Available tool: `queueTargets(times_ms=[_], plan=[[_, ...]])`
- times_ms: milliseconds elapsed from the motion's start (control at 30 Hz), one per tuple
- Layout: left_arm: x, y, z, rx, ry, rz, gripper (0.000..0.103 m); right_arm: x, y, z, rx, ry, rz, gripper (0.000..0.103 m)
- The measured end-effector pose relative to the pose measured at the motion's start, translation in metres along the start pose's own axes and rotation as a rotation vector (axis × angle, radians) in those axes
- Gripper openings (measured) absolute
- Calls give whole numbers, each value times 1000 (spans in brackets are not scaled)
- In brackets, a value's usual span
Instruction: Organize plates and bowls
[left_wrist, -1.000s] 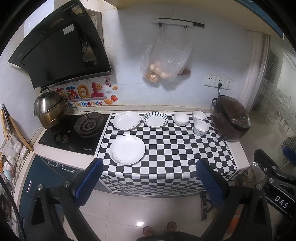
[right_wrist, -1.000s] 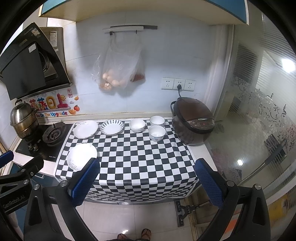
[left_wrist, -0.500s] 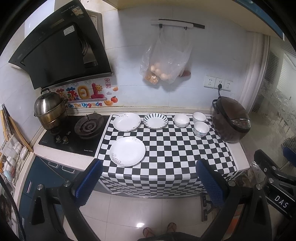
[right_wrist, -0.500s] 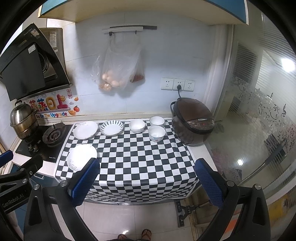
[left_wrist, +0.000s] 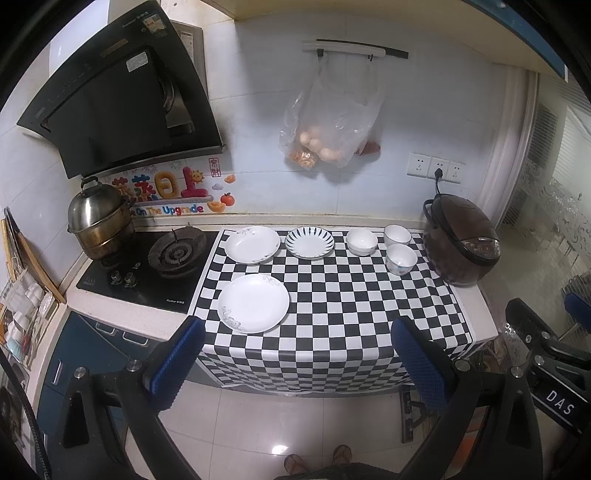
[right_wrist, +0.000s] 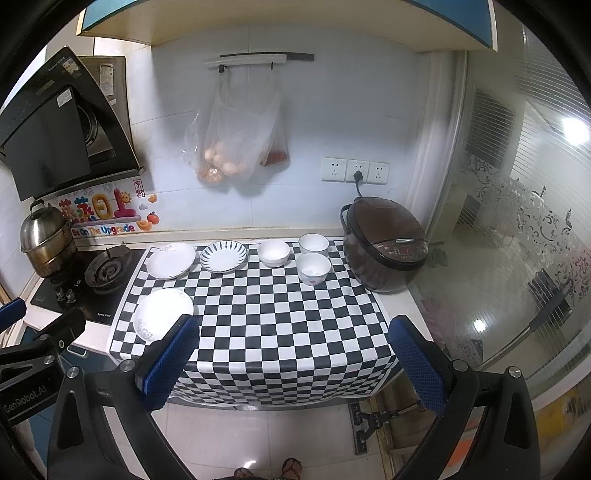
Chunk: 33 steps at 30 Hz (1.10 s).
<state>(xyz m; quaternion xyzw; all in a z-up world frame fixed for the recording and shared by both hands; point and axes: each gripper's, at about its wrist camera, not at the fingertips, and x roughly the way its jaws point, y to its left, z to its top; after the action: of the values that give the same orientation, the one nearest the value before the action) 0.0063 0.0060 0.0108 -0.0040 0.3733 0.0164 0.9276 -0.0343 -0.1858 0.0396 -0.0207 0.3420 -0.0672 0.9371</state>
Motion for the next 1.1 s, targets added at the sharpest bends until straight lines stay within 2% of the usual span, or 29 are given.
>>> queueTargets(times_ms=[200, 300, 367, 467, 567, 733, 900, 1100], plan=[[9, -3, 9, -17, -16, 19, 103, 5, -2, 3, 12, -5, 4, 103], [24, 0, 7, -37, -27, 43, 103, 22, -4, 5, 3, -44, 28, 103], [45, 1, 9, -54, -15, 75, 103, 46, 1, 7, -51, -33, 61, 103], [73, 6, 5, -69, 8, 139, 103, 87, 6, 7, -92, 48, 144, 103], [115, 18, 4, -99, 74, 214, 103, 134, 17, 3, -109, 139, 241, 103], [175, 49, -5, -162, 185, 254, 103, 218, 51, -6, -129, 272, 374, 103], [239, 87, -8, -199, 273, 295, 103, 311, 89, -16, -95, 426, 429, 103], [336, 148, -8, -263, 417, 243, 103, 416, 140, -26, -51, 588, 441, 103]])
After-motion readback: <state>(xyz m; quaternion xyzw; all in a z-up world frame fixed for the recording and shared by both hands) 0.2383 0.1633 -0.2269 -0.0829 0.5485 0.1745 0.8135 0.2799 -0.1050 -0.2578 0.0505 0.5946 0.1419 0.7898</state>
